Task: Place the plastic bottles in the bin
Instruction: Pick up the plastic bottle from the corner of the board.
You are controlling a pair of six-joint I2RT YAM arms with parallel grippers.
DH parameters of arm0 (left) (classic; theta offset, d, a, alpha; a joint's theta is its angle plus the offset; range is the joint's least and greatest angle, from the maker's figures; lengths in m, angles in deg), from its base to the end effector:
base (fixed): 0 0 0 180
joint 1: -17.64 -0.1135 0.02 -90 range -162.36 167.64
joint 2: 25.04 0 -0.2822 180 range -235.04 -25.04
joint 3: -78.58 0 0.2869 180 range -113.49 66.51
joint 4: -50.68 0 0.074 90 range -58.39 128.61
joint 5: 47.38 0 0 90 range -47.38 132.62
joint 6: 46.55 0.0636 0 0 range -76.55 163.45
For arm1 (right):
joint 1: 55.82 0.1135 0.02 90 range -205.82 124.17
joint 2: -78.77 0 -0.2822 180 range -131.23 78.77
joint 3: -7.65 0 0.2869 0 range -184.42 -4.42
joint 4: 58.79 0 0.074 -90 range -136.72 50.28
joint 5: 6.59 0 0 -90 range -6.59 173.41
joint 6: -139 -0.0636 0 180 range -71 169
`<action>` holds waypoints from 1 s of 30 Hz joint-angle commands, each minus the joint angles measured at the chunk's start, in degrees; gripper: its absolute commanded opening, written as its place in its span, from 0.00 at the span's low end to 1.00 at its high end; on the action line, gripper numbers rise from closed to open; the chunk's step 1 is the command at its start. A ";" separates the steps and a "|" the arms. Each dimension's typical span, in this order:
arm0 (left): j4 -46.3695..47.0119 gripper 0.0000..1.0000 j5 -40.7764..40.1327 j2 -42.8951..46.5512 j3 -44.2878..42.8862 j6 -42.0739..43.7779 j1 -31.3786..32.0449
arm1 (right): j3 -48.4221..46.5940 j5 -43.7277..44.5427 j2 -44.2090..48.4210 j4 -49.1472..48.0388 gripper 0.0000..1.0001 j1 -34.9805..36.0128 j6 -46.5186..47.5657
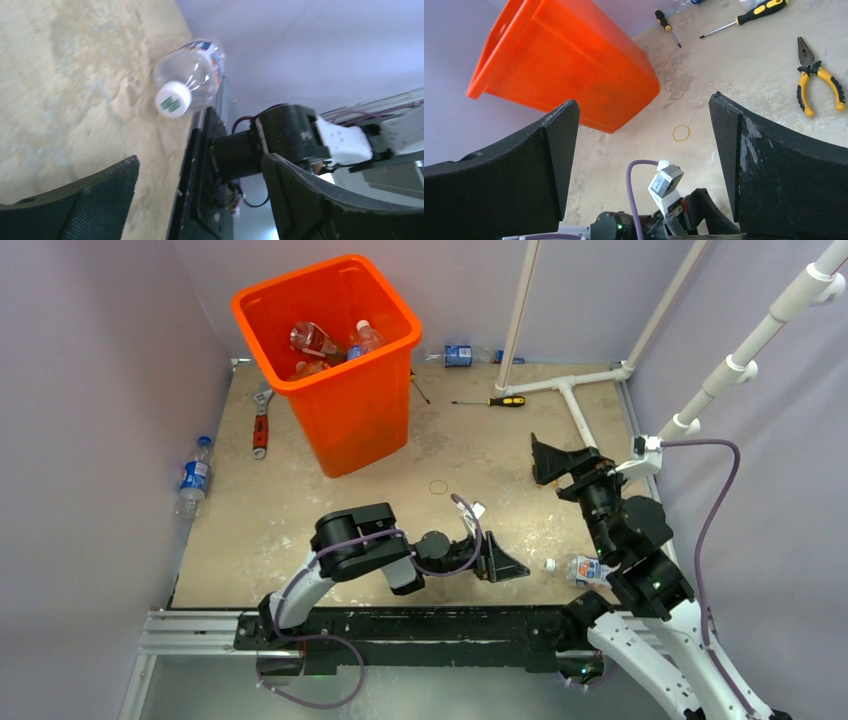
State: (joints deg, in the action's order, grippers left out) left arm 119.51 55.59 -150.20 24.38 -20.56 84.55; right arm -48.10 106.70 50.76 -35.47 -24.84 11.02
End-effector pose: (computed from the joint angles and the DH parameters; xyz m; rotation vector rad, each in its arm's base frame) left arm 0.1484 -0.3846 0.0680 0.2678 1.9808 -1.8353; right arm 0.1474 0.0592 0.3898 0.4248 1.4763 0.6623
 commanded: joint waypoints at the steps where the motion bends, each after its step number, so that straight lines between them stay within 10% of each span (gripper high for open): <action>1: 17.72 0.99 -0.18 -7.12 -2.63 -6.45 0.43 | 0.31 -2.61 1.64 0.31 0.99 -0.22 2.87; 10: -12.91 0.98 -5.05 -5.32 -11.70 2.81 3.43 | 1.58 -2.72 3.68 0.52 0.99 -0.22 3.93; 30: -26.10 0.69 -10.97 -9.56 -20.54 4.21 3.73 | 1.62 -3.48 4.87 0.19 0.99 -0.23 4.43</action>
State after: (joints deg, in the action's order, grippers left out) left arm 100.56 45.27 -155.73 4.57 -19.36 88.16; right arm -46.68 104.23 54.83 -34.27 -24.84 14.17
